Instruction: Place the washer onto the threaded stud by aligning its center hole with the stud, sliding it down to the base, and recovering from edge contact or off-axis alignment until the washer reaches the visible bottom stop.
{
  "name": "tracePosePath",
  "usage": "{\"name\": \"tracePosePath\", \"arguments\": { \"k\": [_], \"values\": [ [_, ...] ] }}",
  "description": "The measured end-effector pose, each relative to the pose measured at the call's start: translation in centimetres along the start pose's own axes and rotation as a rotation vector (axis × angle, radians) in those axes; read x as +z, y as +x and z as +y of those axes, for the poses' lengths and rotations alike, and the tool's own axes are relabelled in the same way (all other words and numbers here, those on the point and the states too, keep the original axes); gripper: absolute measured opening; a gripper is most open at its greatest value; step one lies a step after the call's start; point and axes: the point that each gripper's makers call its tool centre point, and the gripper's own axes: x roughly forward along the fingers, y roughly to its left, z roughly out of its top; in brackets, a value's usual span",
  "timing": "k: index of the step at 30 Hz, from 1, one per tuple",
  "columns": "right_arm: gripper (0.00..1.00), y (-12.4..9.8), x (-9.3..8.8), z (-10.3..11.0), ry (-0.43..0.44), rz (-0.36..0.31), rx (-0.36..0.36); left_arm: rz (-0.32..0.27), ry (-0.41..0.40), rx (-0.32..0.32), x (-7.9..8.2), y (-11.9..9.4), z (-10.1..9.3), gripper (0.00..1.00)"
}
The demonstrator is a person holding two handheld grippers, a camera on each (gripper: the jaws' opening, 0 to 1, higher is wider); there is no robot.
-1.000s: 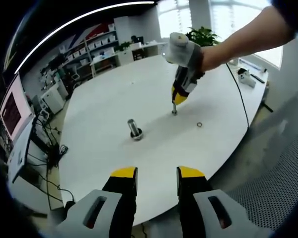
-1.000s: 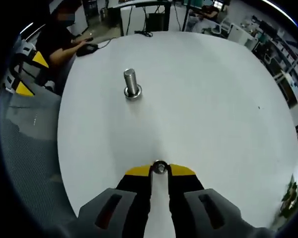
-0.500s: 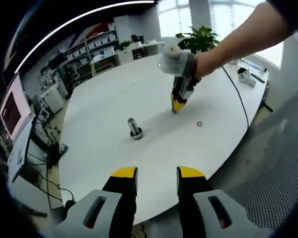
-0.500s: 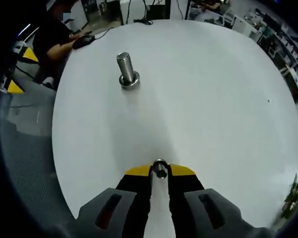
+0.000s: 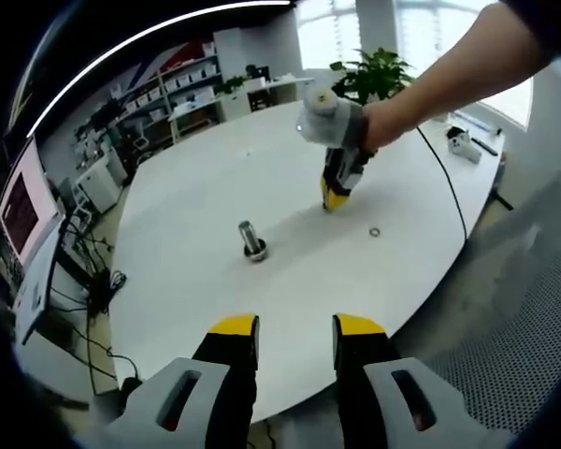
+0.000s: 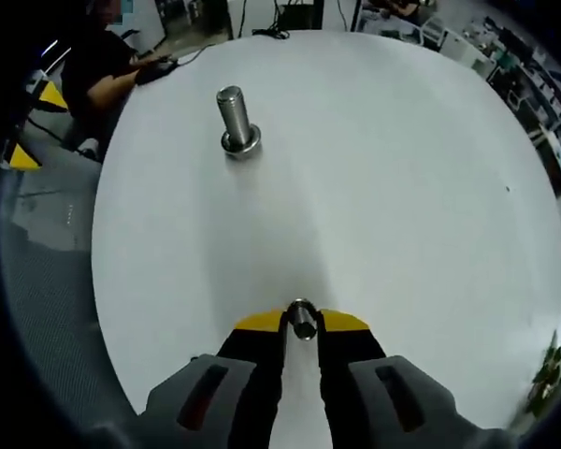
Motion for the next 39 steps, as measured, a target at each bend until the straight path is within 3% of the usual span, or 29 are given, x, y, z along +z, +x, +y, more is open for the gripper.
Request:
{"name": "tracePosePath", "arguments": {
  "k": [8, 16, 23, 39],
  "values": [
    [0.19, -0.9, -0.9, -0.1, 0.016, -0.021, -0.009, -0.001, -0.001, 0.002, 0.0, 0.0, 0.1, 0.29],
    [0.19, -1.7, -3.0, 0.3, 0.048, -0.019, -0.007, -0.016, -0.002, 0.004, 0.3, -0.1, 0.2, 0.3],
    [0.2, -2.2, -4.5, 2.3, 0.077, -0.033, 0.014, -0.035, -0.009, 0.008, 0.8, -0.3, 0.3, 0.3],
    [0.22, -2.0, -4.6, 6.5, 0.044, -0.039, 0.09, -0.097, -0.064, 0.033, 1.6, -0.9, 1.2, 0.31]
  ]
}}
